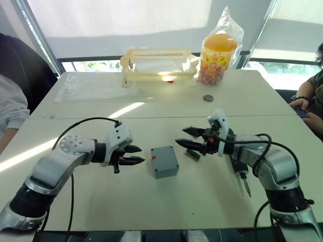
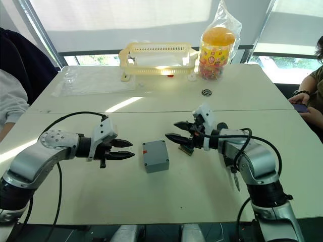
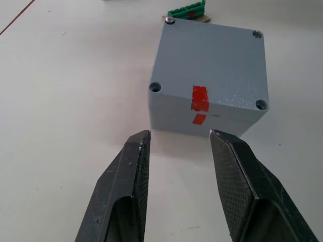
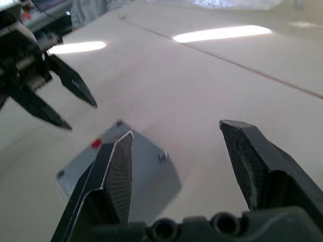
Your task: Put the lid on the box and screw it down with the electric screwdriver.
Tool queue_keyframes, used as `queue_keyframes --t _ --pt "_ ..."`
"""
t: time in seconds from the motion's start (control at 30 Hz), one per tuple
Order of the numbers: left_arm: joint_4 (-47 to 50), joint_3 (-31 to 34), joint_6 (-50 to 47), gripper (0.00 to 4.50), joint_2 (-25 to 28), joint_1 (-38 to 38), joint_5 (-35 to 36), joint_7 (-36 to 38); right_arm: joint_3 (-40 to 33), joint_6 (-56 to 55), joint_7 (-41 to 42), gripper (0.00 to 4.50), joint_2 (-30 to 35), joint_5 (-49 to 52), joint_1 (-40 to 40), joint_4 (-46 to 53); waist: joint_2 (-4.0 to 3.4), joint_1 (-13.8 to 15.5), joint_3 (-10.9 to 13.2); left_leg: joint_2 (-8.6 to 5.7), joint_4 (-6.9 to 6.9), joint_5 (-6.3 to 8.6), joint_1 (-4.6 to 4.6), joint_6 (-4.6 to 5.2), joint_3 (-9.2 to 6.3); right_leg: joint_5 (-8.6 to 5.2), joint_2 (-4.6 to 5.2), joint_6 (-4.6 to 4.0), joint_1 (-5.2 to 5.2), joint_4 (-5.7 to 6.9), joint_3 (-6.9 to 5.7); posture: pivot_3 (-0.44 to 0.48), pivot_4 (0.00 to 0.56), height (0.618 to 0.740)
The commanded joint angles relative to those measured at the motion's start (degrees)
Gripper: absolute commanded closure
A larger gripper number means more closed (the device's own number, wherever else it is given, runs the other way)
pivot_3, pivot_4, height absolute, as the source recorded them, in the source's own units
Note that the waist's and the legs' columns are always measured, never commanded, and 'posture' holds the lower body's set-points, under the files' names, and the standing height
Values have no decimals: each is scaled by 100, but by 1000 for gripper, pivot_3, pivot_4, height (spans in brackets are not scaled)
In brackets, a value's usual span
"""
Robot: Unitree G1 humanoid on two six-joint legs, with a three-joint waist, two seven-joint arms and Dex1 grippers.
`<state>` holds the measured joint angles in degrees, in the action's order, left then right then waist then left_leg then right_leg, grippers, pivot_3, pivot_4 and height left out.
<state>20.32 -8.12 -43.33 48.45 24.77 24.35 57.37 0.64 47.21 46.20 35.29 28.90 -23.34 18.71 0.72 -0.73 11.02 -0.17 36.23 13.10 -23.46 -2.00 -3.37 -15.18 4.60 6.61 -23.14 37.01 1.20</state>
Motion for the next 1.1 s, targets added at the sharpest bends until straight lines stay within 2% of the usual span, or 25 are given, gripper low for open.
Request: queue_keyframes --t 0.03,0.2,0.4,0.53,0.87,1.1 --pt "102 90 114 2627 39 -133 -12 20 8 -30 108 1521 328 25 327 625 0 -4 0 0 0 0 0 0 0 0 0 0 0 0 0 0 150 740" --pt "-31 -143 186 2627 -278 -188 -132 -132 238 223 194 1521 565 291 833 1280 0 -13 0 1 0 0 0 0 -1 0 -2 0 -2 2 1 0 150 740" --pt "-515 -525 438 2627 -616 -32 -502 -221 724 223 180 1521 595 166 1117 1323 3 7 0 0 3 0 1 0 0 0 -1 0 1 2 2 0 150 740" --pt "-802 -736 618 2627 -675 78 -726 -115 1036 72 85 1521 457 -46 1060 1075 3 1 0 0 2 0 1 0 -1 0 -2 -1 1 2 1 0 150 740" --pt "-1568 -827 1075 2627 -1349 628 -998 -104 1241 124 -16 1521 171 -44 931 1035 4 6 0 -1 3 0 0 0 -3 0 -2 0 1 2 -1 0 150 740" --pt "-1463 -784 988 2627 -1328 560 -1025 21 1195 164 -63 1521 181 -102 991 1094 4 5 0 -1 3 0 0 0 -3 0 -1 0 1 3 0 0 150 740"
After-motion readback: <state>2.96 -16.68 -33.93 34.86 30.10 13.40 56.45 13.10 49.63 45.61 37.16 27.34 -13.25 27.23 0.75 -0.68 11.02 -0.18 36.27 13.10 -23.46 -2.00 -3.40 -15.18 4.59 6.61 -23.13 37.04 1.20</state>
